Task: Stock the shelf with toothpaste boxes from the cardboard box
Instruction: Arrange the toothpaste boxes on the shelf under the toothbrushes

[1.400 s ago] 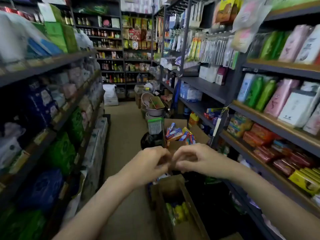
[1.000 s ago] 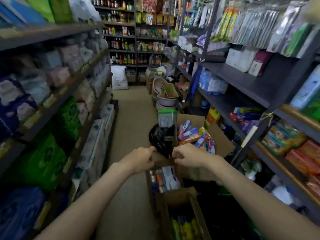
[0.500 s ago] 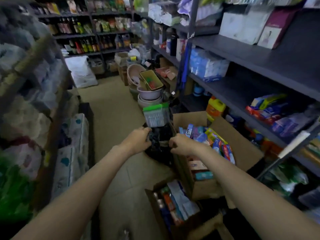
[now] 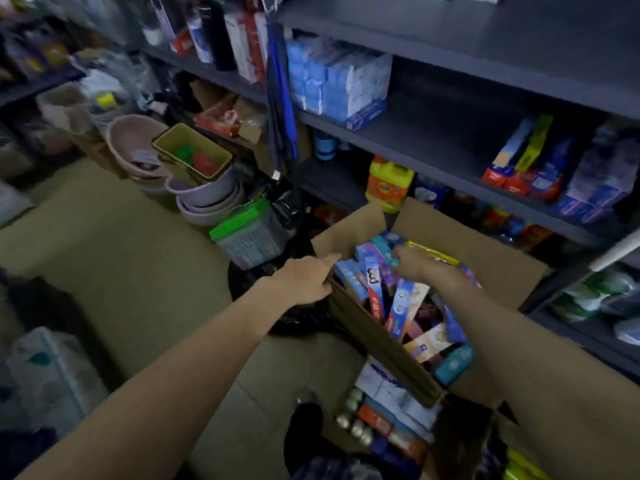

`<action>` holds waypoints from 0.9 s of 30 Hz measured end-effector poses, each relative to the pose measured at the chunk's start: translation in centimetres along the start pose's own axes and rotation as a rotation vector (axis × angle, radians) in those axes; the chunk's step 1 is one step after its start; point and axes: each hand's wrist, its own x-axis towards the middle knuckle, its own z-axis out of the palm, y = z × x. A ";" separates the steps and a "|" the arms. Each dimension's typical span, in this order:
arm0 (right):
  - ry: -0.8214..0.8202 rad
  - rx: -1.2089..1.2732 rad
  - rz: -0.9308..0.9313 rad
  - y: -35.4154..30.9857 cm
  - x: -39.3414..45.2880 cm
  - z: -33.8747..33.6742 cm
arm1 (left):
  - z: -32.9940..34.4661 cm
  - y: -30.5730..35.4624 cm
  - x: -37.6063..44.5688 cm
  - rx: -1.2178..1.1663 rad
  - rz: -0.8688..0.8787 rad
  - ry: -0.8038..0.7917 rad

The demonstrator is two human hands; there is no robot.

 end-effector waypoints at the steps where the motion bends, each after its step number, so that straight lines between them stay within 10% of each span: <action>1: -0.035 -0.035 0.026 -0.3 1.6 0.5 | -0.3 -1.5 1.2 0.036 0.004 -0.006; 27: -0.239 -0.007 0.495 -3.2 21.3 5.5 | -1.3 -13.9 29.1 0.037 0.405 -0.406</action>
